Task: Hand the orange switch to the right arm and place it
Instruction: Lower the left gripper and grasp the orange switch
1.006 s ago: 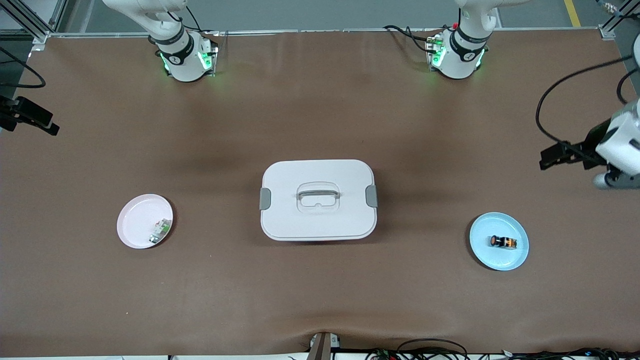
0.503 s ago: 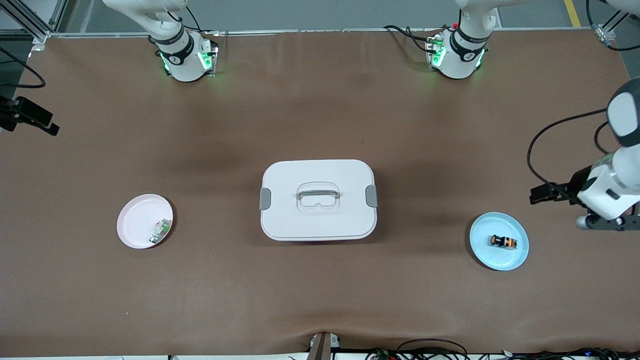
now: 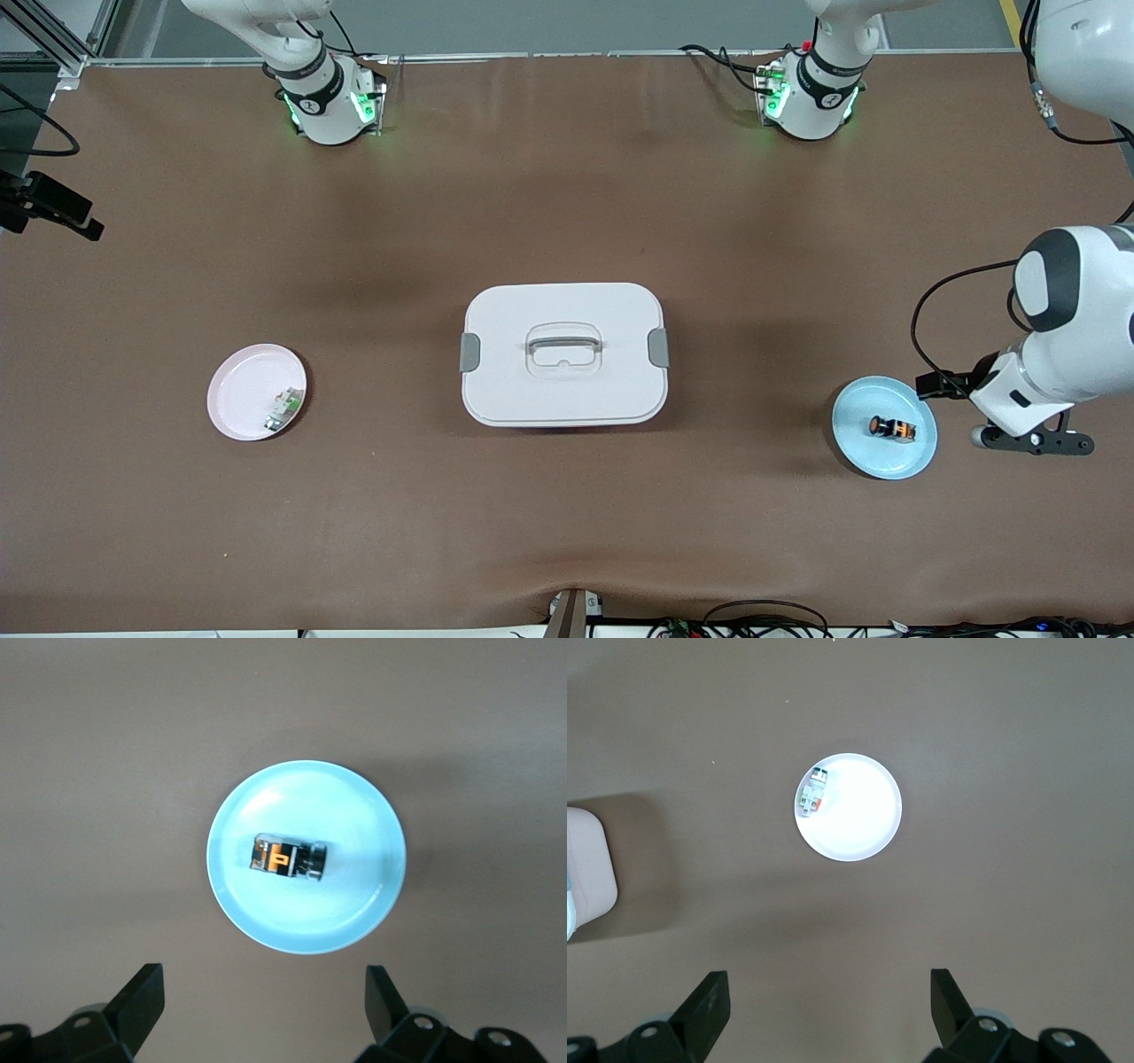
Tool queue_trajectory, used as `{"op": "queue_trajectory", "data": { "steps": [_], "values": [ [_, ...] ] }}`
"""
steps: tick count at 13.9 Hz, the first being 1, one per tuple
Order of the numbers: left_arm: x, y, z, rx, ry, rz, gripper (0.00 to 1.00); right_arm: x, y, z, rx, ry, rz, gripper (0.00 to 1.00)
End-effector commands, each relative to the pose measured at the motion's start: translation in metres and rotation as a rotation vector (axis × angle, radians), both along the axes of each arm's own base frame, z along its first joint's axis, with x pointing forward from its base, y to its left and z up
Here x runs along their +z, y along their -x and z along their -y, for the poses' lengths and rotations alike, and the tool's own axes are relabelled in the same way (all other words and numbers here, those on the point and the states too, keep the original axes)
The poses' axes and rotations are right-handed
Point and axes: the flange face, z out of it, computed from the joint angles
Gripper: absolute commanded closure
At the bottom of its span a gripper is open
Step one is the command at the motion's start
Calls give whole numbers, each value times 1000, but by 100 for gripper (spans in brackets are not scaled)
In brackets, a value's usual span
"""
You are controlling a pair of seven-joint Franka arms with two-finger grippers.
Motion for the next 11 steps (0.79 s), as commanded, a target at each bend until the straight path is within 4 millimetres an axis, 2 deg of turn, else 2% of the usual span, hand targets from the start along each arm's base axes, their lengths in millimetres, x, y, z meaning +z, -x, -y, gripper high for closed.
{"op": "queue_trajectory", "data": {
  "steps": [1, 6, 11],
  "values": [
    [-25, -9, -17, -58, 7, 12, 0, 4, -4, 0, 4, 12, 4, 0],
    [-80, -16, -13, -97, 42, 6, 0, 1, -5, -1, 5, 12, 0, 0],
    [-111, -19, -9, -105, 53, 13, 0, 1, -5, -2, 7, 12, 0, 0]
  ]
}}
